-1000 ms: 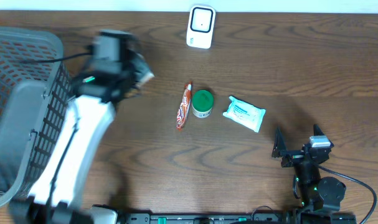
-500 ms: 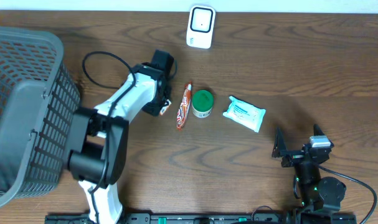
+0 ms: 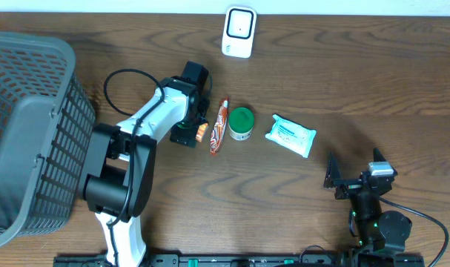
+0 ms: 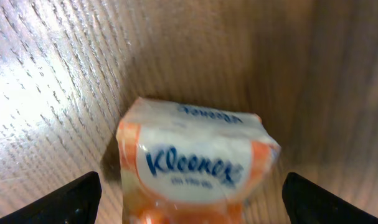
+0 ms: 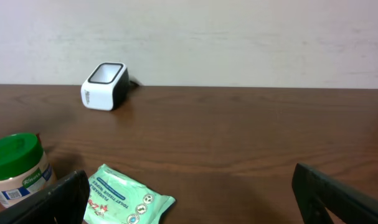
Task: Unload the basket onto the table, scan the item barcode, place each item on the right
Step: 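Pass the Kleenex pack by the scanner and drop it left of chocolate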
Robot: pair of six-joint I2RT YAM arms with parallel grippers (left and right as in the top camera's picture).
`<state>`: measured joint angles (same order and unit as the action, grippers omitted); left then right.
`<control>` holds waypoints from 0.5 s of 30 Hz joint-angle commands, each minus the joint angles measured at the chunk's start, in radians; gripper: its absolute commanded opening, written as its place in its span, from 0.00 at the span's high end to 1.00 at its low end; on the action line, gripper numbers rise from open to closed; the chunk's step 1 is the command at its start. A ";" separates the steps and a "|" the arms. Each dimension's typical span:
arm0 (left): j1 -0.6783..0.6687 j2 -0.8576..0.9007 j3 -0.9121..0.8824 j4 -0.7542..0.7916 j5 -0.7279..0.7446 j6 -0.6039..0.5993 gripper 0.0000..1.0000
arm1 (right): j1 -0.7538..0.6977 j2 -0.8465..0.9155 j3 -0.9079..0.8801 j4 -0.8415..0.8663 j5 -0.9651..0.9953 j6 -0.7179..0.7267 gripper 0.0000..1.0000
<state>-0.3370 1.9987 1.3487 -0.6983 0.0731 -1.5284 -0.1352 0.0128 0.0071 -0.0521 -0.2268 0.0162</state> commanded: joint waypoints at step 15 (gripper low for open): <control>-0.005 -0.755 0.033 0.151 -0.372 0.904 0.02 | 0.011 -0.004 -0.002 -0.005 0.009 0.013 0.01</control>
<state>-0.3443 1.3392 1.3598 -0.5735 -0.2005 -0.8928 -0.1352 0.0128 0.0071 -0.0525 -0.2264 0.0162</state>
